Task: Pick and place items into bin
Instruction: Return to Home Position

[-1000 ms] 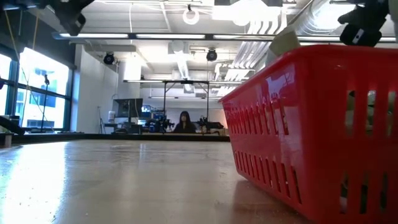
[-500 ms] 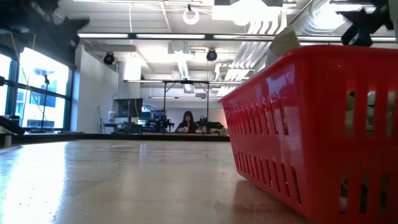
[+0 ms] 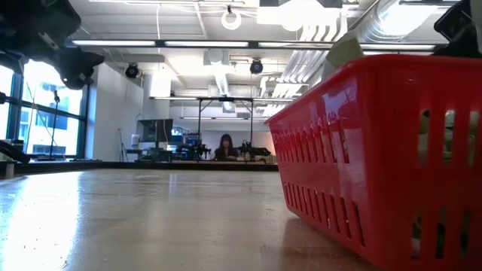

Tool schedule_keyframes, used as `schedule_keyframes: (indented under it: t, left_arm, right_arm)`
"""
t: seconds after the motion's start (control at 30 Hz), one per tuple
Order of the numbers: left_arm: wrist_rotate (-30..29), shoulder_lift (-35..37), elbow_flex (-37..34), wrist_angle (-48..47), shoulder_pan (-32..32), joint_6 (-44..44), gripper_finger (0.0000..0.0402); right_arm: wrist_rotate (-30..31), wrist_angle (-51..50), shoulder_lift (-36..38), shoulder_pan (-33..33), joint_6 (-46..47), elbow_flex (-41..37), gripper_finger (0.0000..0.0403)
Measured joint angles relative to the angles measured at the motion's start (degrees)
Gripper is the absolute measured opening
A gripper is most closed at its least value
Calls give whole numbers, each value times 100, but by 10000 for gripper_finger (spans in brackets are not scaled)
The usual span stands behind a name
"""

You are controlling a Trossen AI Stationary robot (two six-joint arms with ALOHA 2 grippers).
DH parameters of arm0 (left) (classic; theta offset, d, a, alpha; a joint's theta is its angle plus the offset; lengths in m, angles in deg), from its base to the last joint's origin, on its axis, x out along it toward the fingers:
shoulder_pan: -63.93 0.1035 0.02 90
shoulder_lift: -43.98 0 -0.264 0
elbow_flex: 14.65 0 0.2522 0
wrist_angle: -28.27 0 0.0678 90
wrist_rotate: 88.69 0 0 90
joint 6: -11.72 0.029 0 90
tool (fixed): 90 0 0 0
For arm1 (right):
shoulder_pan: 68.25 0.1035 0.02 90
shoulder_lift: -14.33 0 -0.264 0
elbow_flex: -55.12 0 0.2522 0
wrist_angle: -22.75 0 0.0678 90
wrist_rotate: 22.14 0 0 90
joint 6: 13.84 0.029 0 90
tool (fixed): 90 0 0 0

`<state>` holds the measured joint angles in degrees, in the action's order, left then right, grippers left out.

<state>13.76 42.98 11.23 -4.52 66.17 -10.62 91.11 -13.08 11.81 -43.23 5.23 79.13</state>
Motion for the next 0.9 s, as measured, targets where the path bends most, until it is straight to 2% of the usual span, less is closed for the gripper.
schedule_keyframes:
  t: [0.23,0.9]
  left_arm:
    - [-2,4,4,-249,0,0,310]
    - [-2,2,7,-262,0,-4,310]
  right_arm:
    - [-2,-395,0,0,-4,2,119]
    - [-2,-386,-2,0,-4,7,119]
